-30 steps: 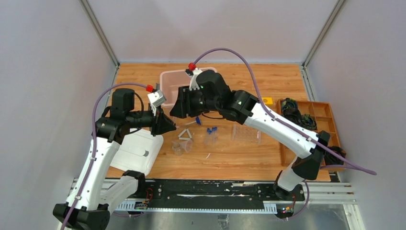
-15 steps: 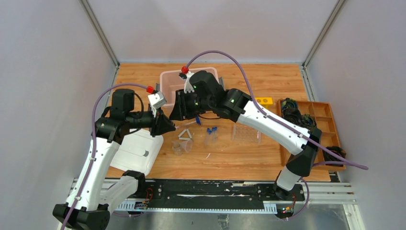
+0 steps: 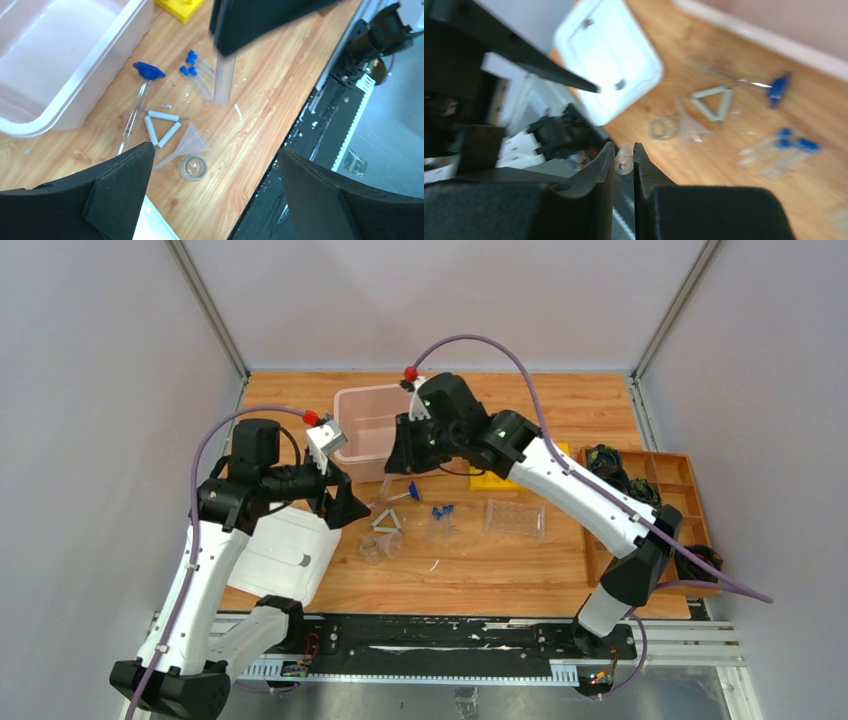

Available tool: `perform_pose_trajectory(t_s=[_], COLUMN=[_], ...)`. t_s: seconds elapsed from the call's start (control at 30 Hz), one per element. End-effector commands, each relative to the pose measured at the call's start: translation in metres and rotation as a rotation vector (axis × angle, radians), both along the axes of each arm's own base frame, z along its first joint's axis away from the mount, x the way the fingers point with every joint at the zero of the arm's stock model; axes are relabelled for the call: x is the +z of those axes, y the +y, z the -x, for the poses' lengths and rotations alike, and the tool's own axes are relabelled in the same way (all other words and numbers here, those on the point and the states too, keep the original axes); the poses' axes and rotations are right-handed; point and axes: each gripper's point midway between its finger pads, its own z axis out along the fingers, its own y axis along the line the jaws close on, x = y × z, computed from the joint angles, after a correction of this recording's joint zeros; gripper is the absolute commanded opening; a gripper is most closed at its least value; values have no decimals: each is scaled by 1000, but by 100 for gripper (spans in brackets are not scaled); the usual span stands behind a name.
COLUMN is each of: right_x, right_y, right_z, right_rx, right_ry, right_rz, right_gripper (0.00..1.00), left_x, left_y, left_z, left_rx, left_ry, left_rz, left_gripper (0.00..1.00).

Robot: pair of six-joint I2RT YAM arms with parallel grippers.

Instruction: Organize the chemistry lab equipment

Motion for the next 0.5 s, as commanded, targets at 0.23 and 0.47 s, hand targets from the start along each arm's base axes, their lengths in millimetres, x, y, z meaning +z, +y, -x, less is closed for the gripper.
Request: perform_pose_trajectory(t_s=[0.23,0.47], right_x=[-58,-92], right_y=[-207,-246], right_z=[-125,-148], right_rx=[-510,-602], right_ry=[-314,-288], right_rz=[531,588], right_gripper=[0,0], left_x=[-23,-24], left_y=[26,24], left_z=[-42,-42], left_rx=[253,253], left_ry=[93,109], left_rz=[-135,-130], left_gripper=[100,100])
